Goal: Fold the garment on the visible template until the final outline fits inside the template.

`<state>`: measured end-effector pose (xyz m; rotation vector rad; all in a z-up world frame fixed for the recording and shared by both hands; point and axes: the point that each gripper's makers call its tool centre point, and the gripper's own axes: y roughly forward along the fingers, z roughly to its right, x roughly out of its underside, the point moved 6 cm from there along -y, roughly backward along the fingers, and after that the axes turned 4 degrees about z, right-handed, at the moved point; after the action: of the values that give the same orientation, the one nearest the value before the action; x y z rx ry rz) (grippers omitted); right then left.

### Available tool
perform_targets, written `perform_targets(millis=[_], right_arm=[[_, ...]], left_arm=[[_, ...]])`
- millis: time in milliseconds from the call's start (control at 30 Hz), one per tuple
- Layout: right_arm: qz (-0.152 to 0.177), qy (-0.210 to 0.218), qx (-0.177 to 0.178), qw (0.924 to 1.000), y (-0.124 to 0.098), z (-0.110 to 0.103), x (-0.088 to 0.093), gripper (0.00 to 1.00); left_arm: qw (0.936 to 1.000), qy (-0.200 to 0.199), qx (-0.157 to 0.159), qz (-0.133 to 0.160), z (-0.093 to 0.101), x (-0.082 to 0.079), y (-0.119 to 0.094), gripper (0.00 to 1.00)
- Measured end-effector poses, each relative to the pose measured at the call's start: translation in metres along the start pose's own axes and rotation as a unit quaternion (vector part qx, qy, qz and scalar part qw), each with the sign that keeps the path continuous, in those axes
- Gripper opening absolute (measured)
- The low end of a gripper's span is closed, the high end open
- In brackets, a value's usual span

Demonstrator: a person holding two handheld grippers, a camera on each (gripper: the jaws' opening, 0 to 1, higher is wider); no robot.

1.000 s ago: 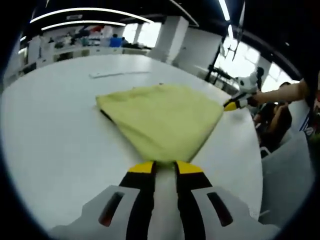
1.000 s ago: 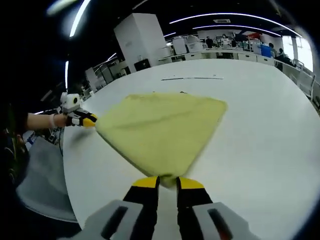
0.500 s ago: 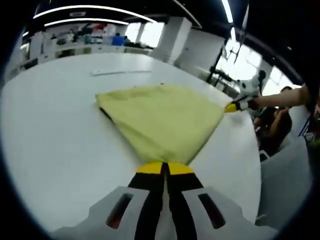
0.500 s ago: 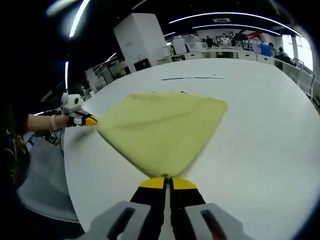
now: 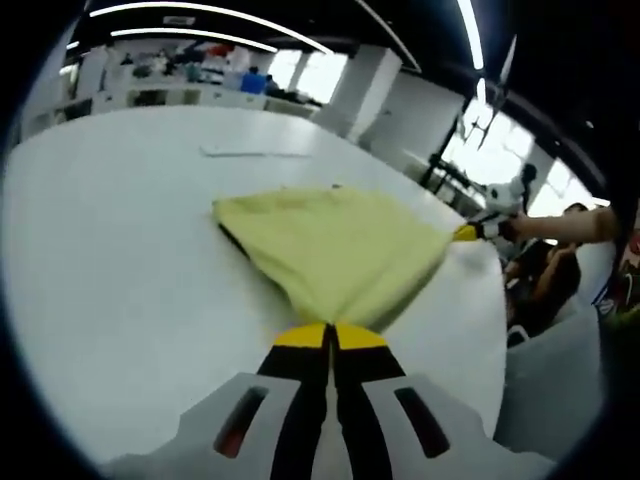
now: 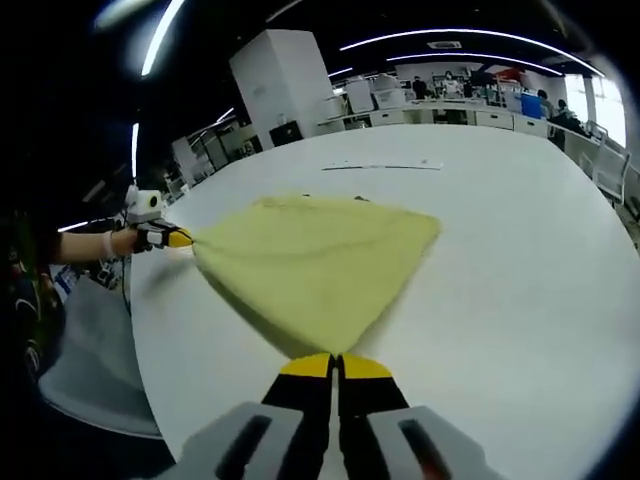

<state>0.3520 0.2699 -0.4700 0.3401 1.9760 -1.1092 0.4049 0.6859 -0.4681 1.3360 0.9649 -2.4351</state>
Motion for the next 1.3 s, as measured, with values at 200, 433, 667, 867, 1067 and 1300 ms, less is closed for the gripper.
perform_targets(millis=[200,433,667,867,1067,1300], right_arm=[[-0.006,0.014,-0.012,0.9998,0.006,-0.006,0.003,0.00],[-0.005,0.018,-0.013,0.9997,0.006,-0.005,0.001,0.00],[-0.005,0.020,-0.012,0.9997,0.005,-0.006,0.002,0.00],[-0.006,0.024,-0.011,0.9996,0.004,-0.006,0.002,0.00],[-0.008,0.026,-0.011,0.9996,0.004,-0.006,0.003,0.00],[-0.009,0.031,-0.010,0.9994,0.005,-0.005,0.004,0.00]], left_arm=[[0.9995,0.028,0.007,-0.010,0.006,0.008,0.007,0.00],[0.9981,0.056,-0.011,-0.025,-0.006,0.014,0.002,0.00],[0.9978,0.052,-0.027,-0.032,-0.015,0.019,0.003,0.01],[0.9977,0.062,-0.016,-0.022,-0.007,0.016,0.015,0.07],[0.9970,0.077,-0.004,0.001,-0.001,0.008,0.016,0.10],[0.9958,0.090,0.009,0.008,-0.002,0.007,0.019,0.11]])
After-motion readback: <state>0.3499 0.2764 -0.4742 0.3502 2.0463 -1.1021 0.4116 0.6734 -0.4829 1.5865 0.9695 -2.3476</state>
